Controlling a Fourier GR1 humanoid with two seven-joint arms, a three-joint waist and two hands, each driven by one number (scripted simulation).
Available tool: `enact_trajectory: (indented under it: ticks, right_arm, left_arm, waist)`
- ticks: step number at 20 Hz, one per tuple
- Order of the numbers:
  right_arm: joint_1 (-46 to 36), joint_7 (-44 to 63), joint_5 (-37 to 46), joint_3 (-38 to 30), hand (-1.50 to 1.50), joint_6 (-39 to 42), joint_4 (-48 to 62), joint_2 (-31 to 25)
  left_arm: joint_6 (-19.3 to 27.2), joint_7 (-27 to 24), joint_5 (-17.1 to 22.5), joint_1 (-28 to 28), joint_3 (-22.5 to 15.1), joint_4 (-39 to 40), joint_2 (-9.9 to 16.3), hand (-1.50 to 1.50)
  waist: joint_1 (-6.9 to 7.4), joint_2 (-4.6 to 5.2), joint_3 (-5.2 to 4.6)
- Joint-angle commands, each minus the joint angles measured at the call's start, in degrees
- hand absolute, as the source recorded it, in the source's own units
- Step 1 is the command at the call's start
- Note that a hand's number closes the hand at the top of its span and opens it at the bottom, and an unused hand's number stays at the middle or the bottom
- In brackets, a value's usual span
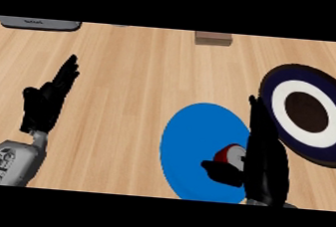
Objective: Pick the can from the plate and place it in the plate
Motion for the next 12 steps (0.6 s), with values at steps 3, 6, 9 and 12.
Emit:
enact_trajectory:
  ticks: [3, 6, 9, 12]
  right_arm:
    - [0.6, 16.6, -4.2, -1.2, -1.5, 19.2, -10.2, -0.3]
    - [-1.0, 18.5, -7.2, -3.5, -1.5, 22.3, -8.6, 1.4]
    - [-3.4, 20.6, -8.6, -6.3, -1.5, 25.0, -9.6, 2.8]
    - [-3.1, 18.4, -9.3, -8.3, -1.5, 24.1, -5.8, 3.9]
  left_arm:
    - [-0.6, -2.3, 0.2, 1.9, -0.2, 0.5, -1.1, 0.0]
    - [-0.6, -3.3, -0.5, 1.5, -0.7, 0.7, -1.7, 0.0]
    - [-1.0, -1.9, -0.5, -0.7, 0.3, 1.2, -1.0, 0.0]
    - [-0.9, -2.1, -0.6, -2.2, 0.1, 3.1, -2.7, 0.0]
  waist:
    - [0.43, 0.31, 0.07]
    - [1.39, 0.64, 0.15]
    - [1.53, 0.72, 0.2]
    - [1.5, 0.93, 0.25]
